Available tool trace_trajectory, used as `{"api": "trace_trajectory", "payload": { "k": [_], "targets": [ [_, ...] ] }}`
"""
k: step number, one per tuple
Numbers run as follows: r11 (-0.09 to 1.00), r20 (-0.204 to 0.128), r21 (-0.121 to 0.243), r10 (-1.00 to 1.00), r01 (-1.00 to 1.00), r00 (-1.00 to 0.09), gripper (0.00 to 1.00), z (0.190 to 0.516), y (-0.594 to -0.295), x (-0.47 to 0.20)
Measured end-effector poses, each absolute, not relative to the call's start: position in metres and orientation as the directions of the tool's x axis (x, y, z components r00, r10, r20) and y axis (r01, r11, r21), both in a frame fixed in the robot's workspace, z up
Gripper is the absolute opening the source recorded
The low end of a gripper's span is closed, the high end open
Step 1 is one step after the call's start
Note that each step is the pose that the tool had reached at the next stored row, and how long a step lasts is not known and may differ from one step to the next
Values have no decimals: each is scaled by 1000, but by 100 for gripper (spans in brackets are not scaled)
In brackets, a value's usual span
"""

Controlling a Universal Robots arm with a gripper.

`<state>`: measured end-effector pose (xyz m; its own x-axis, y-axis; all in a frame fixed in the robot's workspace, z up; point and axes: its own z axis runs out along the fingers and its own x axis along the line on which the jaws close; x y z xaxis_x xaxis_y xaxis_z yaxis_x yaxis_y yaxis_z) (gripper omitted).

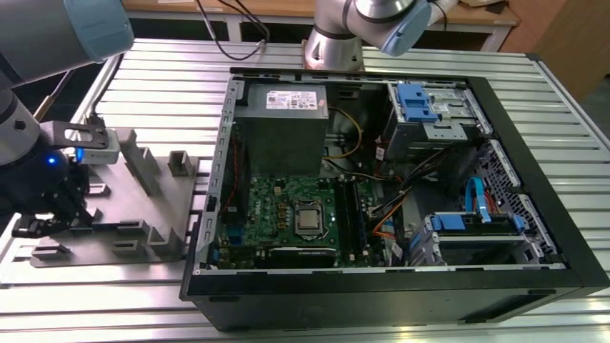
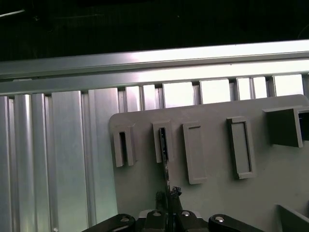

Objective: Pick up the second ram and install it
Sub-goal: 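Pick up the second ram and move it above second insertion slot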

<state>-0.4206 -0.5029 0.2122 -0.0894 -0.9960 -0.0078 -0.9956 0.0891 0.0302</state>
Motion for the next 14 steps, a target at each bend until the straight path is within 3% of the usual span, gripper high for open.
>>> {"api": "trace_trajectory", "payload": {
  "k": [2,4,7,8,14],
  "targets": [
    [89,-8,30,-996,-996,-89,13,212,-503,-421],
    [89,-8,30,-996,-996,-89,27,212,-503,-421],
    [89,-8,30,-996,-996,-89,33,212,-503,-421],
    [89,-8,30,-996,-996,-89,39,212,-503,-421],
    [28,-8,30,-1000,-999,-28,39,210,-503,-421]
  ]
}}
